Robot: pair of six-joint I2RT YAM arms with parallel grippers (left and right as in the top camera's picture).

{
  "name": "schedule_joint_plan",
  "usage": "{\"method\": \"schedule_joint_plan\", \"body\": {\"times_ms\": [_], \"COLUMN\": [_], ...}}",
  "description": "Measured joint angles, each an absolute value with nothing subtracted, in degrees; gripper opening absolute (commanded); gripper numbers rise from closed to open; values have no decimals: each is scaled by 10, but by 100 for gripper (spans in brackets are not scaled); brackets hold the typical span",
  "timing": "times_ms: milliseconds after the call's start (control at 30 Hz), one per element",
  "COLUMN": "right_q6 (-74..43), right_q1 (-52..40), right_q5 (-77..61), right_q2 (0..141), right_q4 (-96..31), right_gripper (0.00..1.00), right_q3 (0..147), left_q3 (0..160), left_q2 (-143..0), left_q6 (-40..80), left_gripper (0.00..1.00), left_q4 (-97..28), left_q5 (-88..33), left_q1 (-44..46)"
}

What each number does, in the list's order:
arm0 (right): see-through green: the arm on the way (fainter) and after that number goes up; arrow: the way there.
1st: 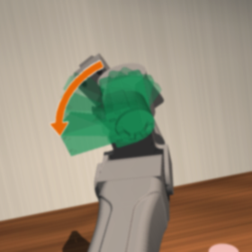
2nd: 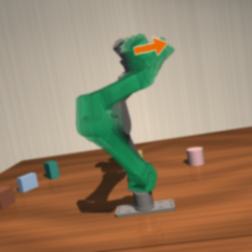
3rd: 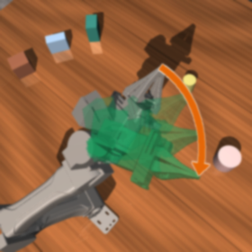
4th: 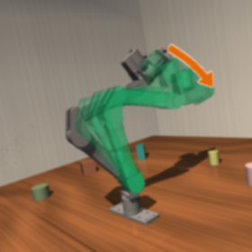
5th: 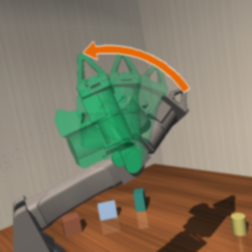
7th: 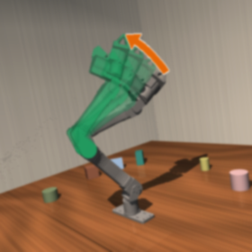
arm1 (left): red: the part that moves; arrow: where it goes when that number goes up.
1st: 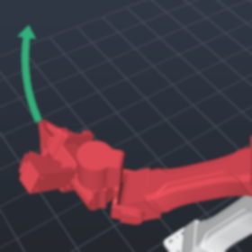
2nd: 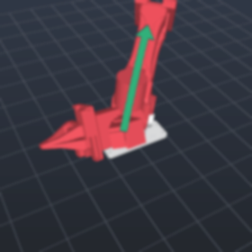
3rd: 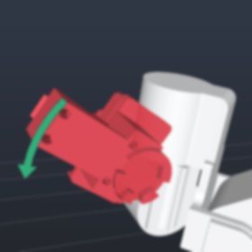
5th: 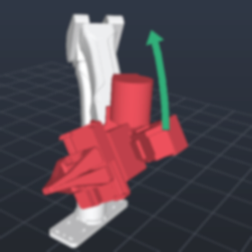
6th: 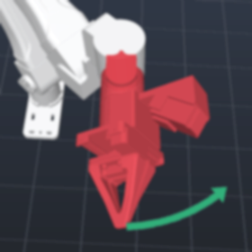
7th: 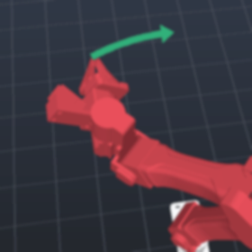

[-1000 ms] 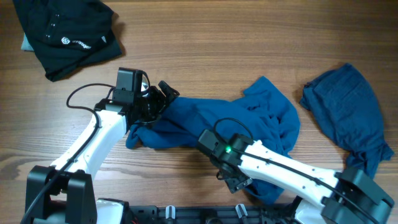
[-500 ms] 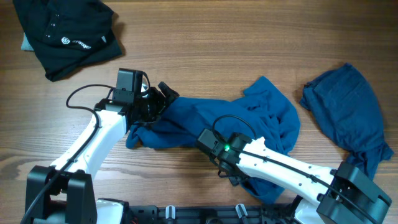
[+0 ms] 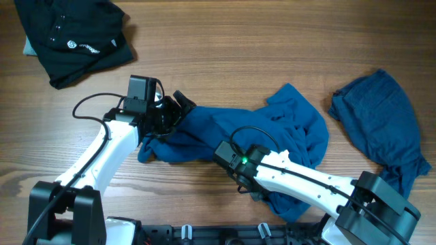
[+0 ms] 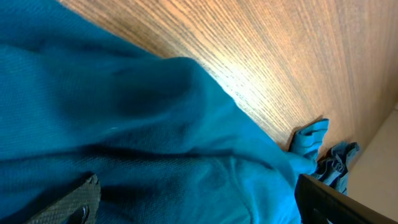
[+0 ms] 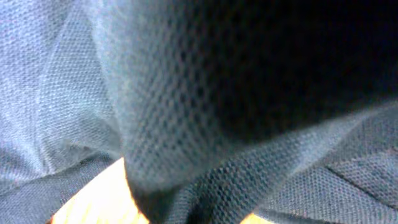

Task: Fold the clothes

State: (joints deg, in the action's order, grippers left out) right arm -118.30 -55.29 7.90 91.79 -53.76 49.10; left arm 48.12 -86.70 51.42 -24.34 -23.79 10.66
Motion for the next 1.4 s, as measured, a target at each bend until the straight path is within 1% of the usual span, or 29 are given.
{"method": "schedule_joint_plan", "body": {"times_ms": [133,200,300,400,567,633,833,1100,1267,1400], "right_q6": [-1183,-1182,-1156,-1106,-1046,-1032,-1002,-987,-987,-987], "right_q1": [-553,-553,-553,-553,-553,-553,-553,-553,-553,-553], "right_q5": [92,107,141,175,211,218,229,237,241,247], "right_q2": [902,873,799,705,549,506,415,387,387,387], "right_q4": [-584,-623,-665,-665,-668,-668,-669,-686,-695,-727], "right_gripper": [4,4,4,4,5,4,4,4,4,4], "right_q3": [491,491,500,523,527,528,528,528,528,539], "left_q3": [481,481,481,481,481,481,481,481,481,481], "left_q2": [-867,-867,-867,-867,-867,-867,-867,-867,-867,-867], "left_q6": [514,514,509,493,480,473,469,471,492,503], "left_gripper": [100,100,100,100,100,100,100,100,100,100], "left_q4": [-249,-252,-253,-253,-242,-223,-184,-161,-163,-169], "left_q5": [-238,-238,-239,-252,-315,-370,-467,-507,-512,-512], "left_q1": [106,107,106,107,107,107,126,165,174,179]}}
